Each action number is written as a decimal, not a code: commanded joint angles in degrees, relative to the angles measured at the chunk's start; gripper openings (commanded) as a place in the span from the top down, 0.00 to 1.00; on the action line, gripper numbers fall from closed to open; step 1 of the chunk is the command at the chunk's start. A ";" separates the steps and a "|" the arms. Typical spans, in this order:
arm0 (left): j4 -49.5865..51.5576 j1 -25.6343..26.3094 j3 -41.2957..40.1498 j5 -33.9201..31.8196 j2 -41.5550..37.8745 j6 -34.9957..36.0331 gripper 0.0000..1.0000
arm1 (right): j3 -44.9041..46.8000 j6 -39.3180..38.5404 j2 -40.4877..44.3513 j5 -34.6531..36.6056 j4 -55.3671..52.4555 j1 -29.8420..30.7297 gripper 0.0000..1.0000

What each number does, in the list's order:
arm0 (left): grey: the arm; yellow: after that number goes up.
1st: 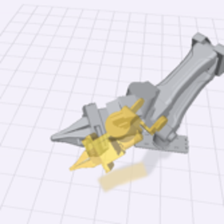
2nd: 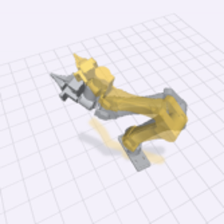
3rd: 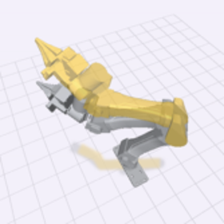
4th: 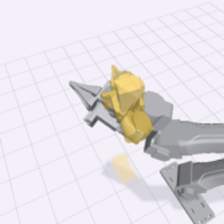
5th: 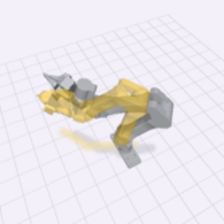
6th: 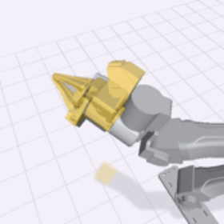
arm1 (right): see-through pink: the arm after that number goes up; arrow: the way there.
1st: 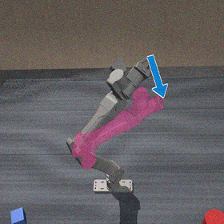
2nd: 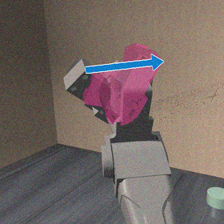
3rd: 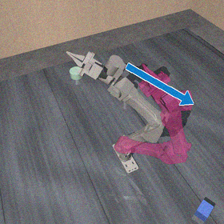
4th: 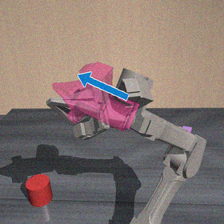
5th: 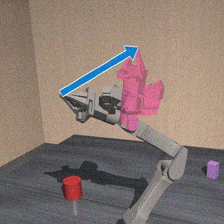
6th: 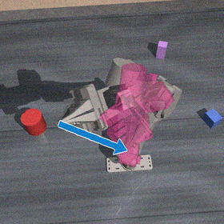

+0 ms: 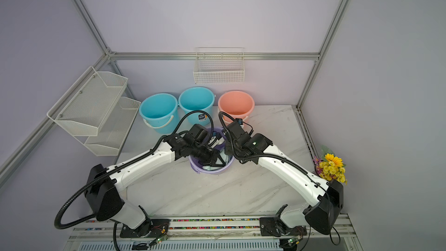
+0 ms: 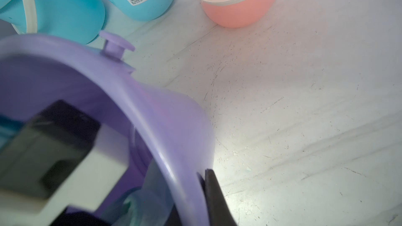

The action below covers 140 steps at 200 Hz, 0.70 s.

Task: Wipe the inside of the bucket with a cloth
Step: Wipe the dirt from the inside of the bucket.

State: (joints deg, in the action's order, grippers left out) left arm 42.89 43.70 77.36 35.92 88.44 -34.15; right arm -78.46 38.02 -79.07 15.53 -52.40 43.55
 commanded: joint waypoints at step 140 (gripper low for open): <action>20.36 2.25 9.36 -28.53 14.91 13.89 1.00 | -2.75 0.45 -0.12 0.20 3.80 0.02 1.00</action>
State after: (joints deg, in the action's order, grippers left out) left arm 60.71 45.17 84.33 15.53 100.55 -22.85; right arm -78.85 36.97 -80.55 14.44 -51.96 43.83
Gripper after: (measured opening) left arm 0.083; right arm 0.121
